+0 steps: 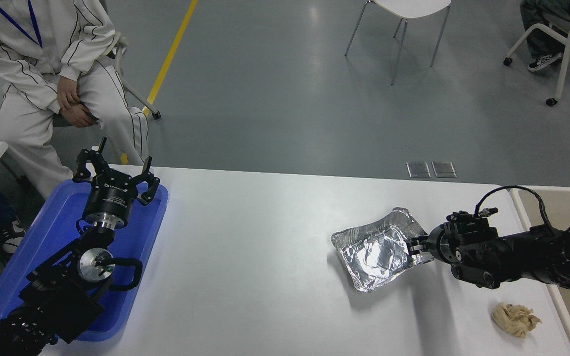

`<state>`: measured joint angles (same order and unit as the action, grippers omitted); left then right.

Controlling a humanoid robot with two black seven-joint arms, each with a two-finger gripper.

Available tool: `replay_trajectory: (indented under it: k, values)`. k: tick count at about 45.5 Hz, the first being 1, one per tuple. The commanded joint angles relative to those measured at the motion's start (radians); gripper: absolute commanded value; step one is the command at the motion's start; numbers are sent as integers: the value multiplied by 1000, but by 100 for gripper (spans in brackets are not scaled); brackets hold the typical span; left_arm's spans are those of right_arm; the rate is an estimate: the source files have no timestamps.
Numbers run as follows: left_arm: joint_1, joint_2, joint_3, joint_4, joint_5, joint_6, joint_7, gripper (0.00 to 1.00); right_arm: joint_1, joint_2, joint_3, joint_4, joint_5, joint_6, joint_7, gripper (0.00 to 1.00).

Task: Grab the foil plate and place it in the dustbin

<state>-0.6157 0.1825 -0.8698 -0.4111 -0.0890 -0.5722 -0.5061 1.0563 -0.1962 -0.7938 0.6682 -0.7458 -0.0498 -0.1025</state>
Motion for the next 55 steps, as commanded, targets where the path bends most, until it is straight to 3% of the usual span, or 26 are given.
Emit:
replay_trajectory:
  k: [1,2,21,34,55]
  values:
    - [-1,0,0,0,0,0,0,100,-15,-9,18,2,16,5,0,4]
    - [1,0,0,0,0,0,0,100,-15,-11,19,8,16,7,0,0]
    - [1,0,-2,0,0,0,1,100,19,-54,18,131,23,13,0,0]
    - [1,0,0,0,0,0,1,100,148,-183,-5,341,57,22,0,0]
    - [1,0,0,-2,0,0,1,100,571,-367,-131,775,68,203,1,0]
